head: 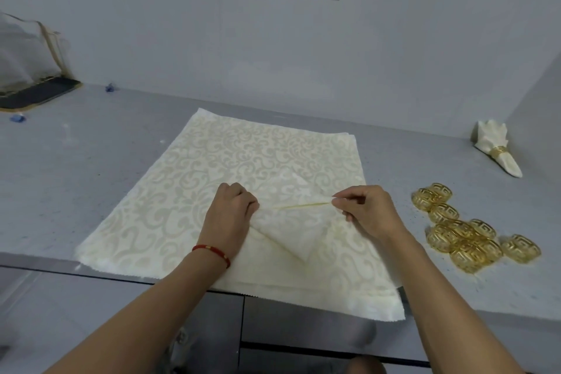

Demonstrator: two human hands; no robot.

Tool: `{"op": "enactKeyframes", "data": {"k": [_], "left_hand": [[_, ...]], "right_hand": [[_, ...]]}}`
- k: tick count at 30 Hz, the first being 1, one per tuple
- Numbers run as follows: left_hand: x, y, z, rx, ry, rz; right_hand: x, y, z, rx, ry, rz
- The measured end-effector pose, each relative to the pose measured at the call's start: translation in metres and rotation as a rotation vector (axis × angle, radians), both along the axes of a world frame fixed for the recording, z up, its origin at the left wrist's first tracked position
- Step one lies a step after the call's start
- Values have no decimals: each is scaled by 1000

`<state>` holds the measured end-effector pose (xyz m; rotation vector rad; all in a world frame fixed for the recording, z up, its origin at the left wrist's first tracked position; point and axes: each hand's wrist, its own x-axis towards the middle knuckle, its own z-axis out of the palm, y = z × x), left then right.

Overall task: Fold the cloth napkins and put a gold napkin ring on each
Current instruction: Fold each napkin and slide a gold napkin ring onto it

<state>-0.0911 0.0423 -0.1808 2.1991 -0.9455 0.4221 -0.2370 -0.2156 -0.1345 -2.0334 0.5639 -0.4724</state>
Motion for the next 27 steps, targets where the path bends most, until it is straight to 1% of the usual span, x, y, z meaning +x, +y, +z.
{"op": "enactKeyframes", "data": {"k": [2, 6, 7, 8, 9, 10, 11, 13, 14, 16, 18, 20, 24, 27], "left_hand": [[0, 0, 1, 6, -24, 7], [-5, -1, 2, 47, -74, 37], [-4, -1, 2, 61, -83, 37], [-4, -1, 2, 84, -97, 32], [-1, -1, 3, 135, -112, 21], [1, -1, 4, 228, -135, 6], [2, -1, 7, 344, -165, -1], [1, -2, 14, 516, -220, 8], [0, -2, 17, 558, -262, 7], [0, 0, 21, 584, -348, -19], [2, 2, 20, 586, -402, -61], [3, 4, 18, 585, -381, -58], [-1, 7, 16, 565, -362, -70], [1, 10, 21, 531, -410, -155]], "right_hand": [[2, 0, -5, -27, -20, -23], [6, -1, -14, -153, 3, -83], [6, 1, -14, -227, 28, -83], [7, 3, -13, -345, 61, -78], [7, 6, -11, -484, 89, -70], [7, 10, -10, -610, 93, -58], [5, 14, -9, -713, 80, -25], [2, 17, -9, -849, 59, 129], [3, 16, -9, -916, 76, 213], [5, 9, -11, -1041, 124, 325], [5, 2, -10, -1045, 158, 373], [4, -4, -7, -987, 143, 398], [1, -3, -8, -891, 47, 340], [2, 4, -10, -878, 53, 289]]}}
